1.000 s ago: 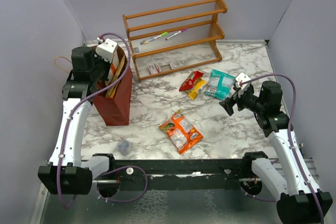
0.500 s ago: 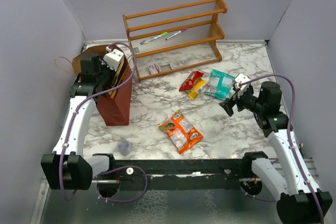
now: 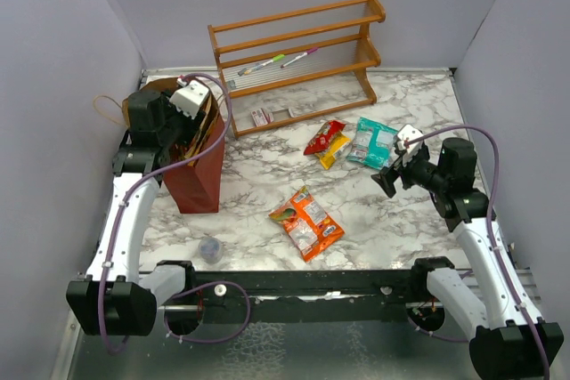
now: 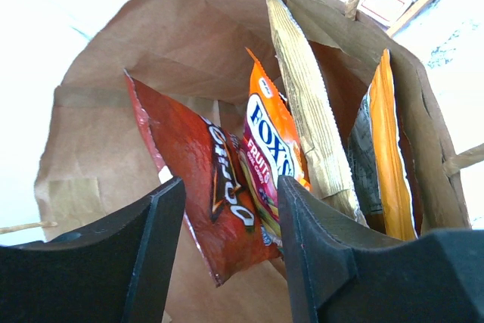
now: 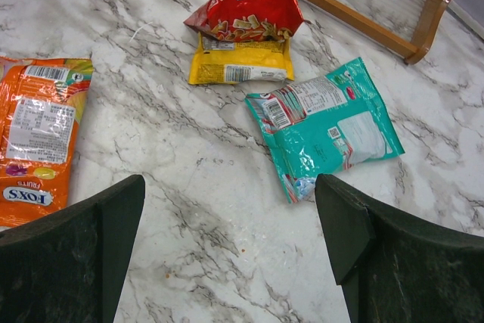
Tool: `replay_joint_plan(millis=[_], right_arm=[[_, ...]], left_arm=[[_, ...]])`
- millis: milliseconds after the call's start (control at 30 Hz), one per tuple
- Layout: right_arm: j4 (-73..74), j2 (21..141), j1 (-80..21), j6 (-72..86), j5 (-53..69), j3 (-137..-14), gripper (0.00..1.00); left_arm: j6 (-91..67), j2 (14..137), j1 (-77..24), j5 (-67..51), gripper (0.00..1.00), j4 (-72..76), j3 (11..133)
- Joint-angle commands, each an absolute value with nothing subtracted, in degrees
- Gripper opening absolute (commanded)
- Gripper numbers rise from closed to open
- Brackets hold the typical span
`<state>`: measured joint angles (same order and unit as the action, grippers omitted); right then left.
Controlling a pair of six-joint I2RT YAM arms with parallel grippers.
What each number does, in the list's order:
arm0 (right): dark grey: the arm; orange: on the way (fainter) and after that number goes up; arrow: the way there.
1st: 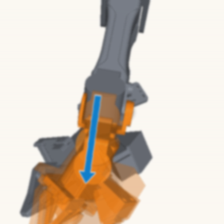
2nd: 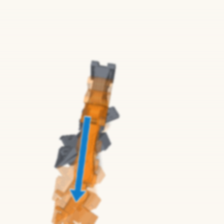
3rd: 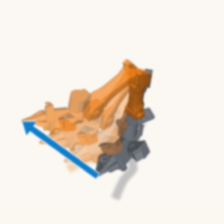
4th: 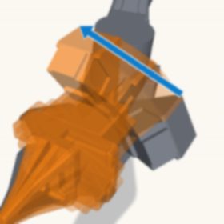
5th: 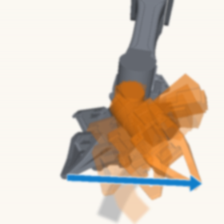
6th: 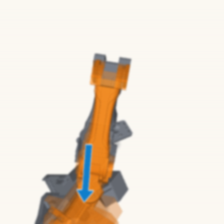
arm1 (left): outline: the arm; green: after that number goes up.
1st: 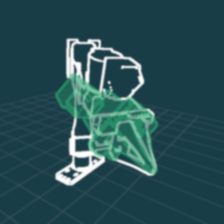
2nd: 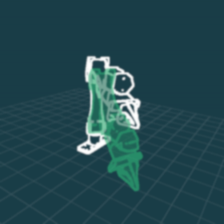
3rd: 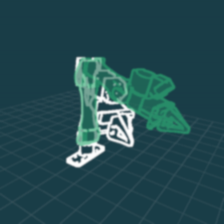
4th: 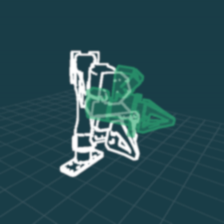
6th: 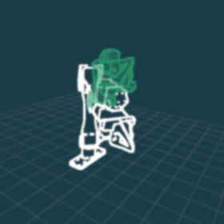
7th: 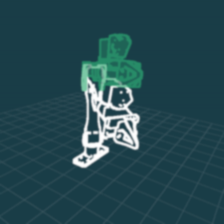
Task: Place the snacks into the paper bag
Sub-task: Place the snack in the paper bag, then pick up the snack from the center of the board.
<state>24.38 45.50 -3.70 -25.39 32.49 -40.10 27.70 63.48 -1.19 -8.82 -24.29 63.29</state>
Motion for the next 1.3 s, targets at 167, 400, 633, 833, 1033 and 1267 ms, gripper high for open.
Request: replay_joint_plan(millis=[167, 400, 633, 833, 1033, 1267], right_arm=[[26.25, 48.74, -3.86, -27.75, 39.43, -40.44, 0.94], [30.14, 55.47, -4.03, -29.88, 46.73, -42.94, 0.87], [34.17, 63.88, -11.14, -38.07, 45.37, -43.85, 0.86], [33.80, 72.41, -21.81, -40.25, 43.22, -43.33, 0.86], [28.94, 77.53, -30.49, -38.29, 36.61, -41.99, 0.85], [24.82, 82.71, -37.24, -34.93, 28.54, -41.49, 0.81]], left_arm=[[29.00, 57.57, -0.97, -11.16, 0.66, -20.68, 64.05], [26.27, 55.58, -0.97, -16.62, 0.88, -23.50, 66.09], [24.25, 54.85, -0.97, -17.62, 0.96, -26.20, 68.29], [24.43, 53.27, -0.97, -16.28, 0.96, -24.28, 66.89], [23.85, 53.27, -0.97, -16.62, 0.97, -23.80, 66.30], [23.83, 52.77, -0.97, -18.86, 0.97, -23.37, 65.08]])
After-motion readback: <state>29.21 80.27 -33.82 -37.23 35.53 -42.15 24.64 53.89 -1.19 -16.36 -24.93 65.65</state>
